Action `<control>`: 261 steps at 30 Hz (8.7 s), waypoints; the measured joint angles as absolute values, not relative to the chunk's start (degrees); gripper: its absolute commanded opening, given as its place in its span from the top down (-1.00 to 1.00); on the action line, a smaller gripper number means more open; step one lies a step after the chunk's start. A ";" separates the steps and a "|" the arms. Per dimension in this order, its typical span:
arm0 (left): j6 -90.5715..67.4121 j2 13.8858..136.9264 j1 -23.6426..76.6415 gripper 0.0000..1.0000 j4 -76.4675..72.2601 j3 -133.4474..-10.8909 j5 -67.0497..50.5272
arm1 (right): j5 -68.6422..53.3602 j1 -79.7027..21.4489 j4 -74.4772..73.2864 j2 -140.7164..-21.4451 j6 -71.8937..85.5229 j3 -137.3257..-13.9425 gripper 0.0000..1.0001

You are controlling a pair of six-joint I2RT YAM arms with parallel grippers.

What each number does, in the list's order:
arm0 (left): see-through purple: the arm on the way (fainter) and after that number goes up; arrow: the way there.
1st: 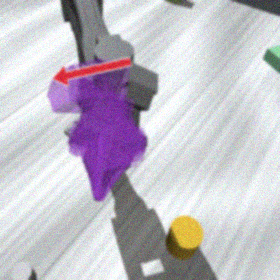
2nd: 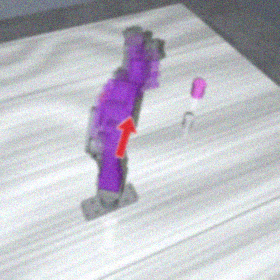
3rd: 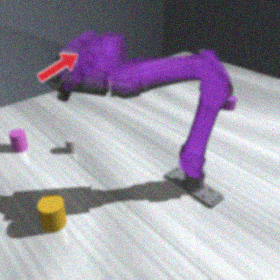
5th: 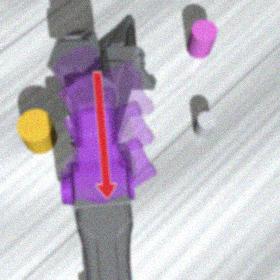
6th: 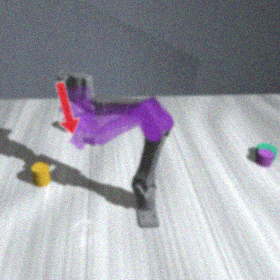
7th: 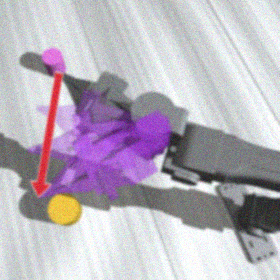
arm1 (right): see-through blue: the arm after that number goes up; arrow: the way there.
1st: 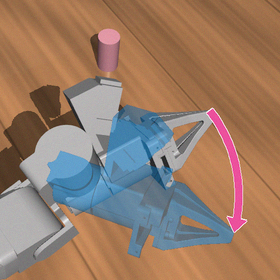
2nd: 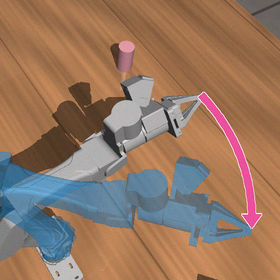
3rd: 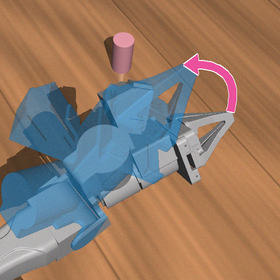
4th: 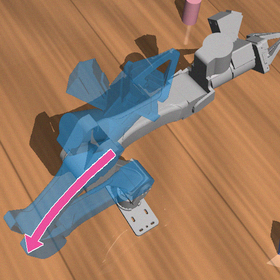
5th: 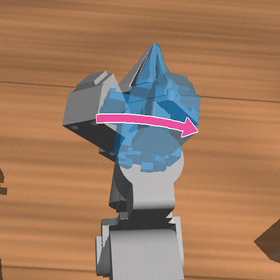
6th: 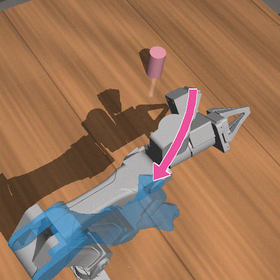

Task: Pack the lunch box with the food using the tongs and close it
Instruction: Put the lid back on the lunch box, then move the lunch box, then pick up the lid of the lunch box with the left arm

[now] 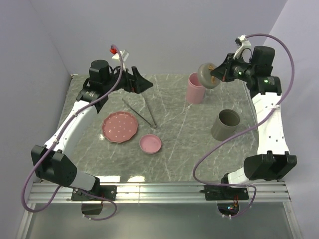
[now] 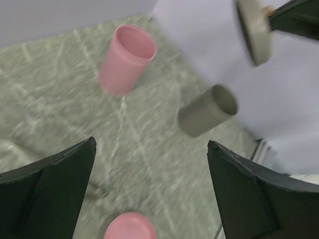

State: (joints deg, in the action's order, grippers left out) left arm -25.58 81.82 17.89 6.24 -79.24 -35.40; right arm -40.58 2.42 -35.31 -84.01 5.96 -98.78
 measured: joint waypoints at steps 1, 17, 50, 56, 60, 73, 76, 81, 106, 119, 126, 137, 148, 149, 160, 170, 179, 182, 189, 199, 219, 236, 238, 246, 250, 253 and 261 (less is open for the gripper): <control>-22.70 82.21 17.89 -0.99 9.89 -80.64 -34.89 | -39.57 2.90 -38.85 -84.01 2.94 -100.66 1.00; 5.69 79.55 16.47 -0.99 32.73 -83.48 -27.16 | -28.10 14.44 -70.52 -90.02 -23.44 -99.88 1.00; 4.78 77.06 12.27 -0.99 31.27 -80.95 -29.74 | -23.64 14.37 -50.54 -78.00 -19.97 -73.43 1.00; 4.62 77.08 12.16 -0.99 31.14 -80.95 -30.17 | -23.57 14.35 -50.11 -78.00 -19.75 -73.43 1.00; 3.92 77.08 12.01 -0.99 31.11 -80.95 -30.24 | -23.51 14.35 -50.13 -78.02 -19.90 -73.43 1.00; 3.36 77.08 11.66 -0.99 31.03 -80.86 -31.44 | -22.92 13.45 -49.56 -77.91 -20.64 -72.82 1.00; 3.36 77.08 11.64 -0.99 31.03 -80.86 -31.66 | -22.22 12.99 -49.45 -77.91 -20.73 -72.69 1.00; 3.36 77.08 11.64 -0.99 31.03 -80.82 -31.66 | -20.80 12.16 -48.88 -77.95 -21.19 -71.59 1.00; 2.31 77.10 11.46 -0.99 30.83 -79.88 -32.73 | -24.80 11.92 -45.95 -77.69 -23.24 -69.23 1.00; 2.11 77.10 11.44 -0.99 30.74 -79.88 -33.21 | -30.50 12.60 -47.86 -78.98 -23.88 -70.00 1.00; 1.85 77.34 11.44 -0.99 30.68 -79.88 -33.67 | -35.70 12.58 -51.51 -79.26 -23.55 -70.13 1.00; 1.69 77.52 11.38 -0.99 30.63 -79.88 -34.20 | -43.20 12.49 -55.31 -79.15 -23.49 -68.58 1.00; 0.80 77.73 11.22 -0.99 30.50 -79.88 -34.70 | -48.64 8.80 -56.23 -75.33 -23.70 -63.70 1.00; 0.80 77.73 11.22 -0.99 30.41 -79.88 -34.68 | -48.93 8.51 -56.47 -75.33 -23.73 -63.66 1.00; 0.80 77.73 11.05 -0.99 29.82 -79.02 -34.68 | -53.65 -0.45 -60.10 -77.32 -25.67 -63.64 1.00; 0.60 77.73 10.79 -0.99 29.58 -78.30 -34.81 | -58.52 -7.84 -63.22 -79.79 -28.42 -63.64 1.00; -1.17 77.73 10.52 -0.99 29.06 -77.08 -35.20 | -61.34 -14.26 -66.22 -81.38 -31.31 -63.55 1.00; -1.30 77.73 10.52 -0.99 28.88 -77.06 -35.33 | -61.95 -16.01 -65.65 -81.36 -30.79 -62.94 1.00; -1.37 77.73 10.20 -0.99 28.49 -77.06 -35.75 | -62.78 -17.87 -65.36 -81.36 -29.67 -62.22 1.00; -1.13 77.54 9.89 -0.99 27.92 -74.63 -36.14 | -61.01 -18.15 -64.12 -78.94 -26.06 -62.26 0.20; 22.48 74.02 9.93 -0.85 36.45 -69.19 -39.94 | -42.70 -16.32 -55.94 -69.45 -17.23 -65.78 -0.57; 65.19 92.20 34.70 -0.48 51.90 -66.22 -35.11 | -51.96 5.82 -48.64 -69.19 -9.13 -71.68 -0.88; 66.57 94.54 35.79 -0.41 52.31 -66.52 -34.33 | -50.96 7.05 -48.07 -68.53 -8.16 -71.66 -0.94; 70.08 96.40 38.30 -0.24 52.10 -66.19 -32.08 | -44.18 9.91 -44.53 -65.01 -4.67 -71.66 -1.00; 70.50 96.97 39.55 -0.10 51.18 -64.38 -31.16 | -40.93 10.22 -42.96 -64.64 -3.14 -71.68 -0.99; 70.85 98.19 39.90 0.01 50.78 -64.05 -30.87 | -39.42 10.79 -42.26 -64.71 -1.87 -71.70 -0.99; 70.39 98.94 40.01 0.53 47.81 -62.57 -29.85 | -40.71 12.93 -40.45 -66.15 2.33 -72.38 -1.00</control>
State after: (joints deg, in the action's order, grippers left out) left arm 70.39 98.94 40.01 47.81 -62.57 -29.85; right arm -40.71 12.93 -40.45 -66.15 2.33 -72.38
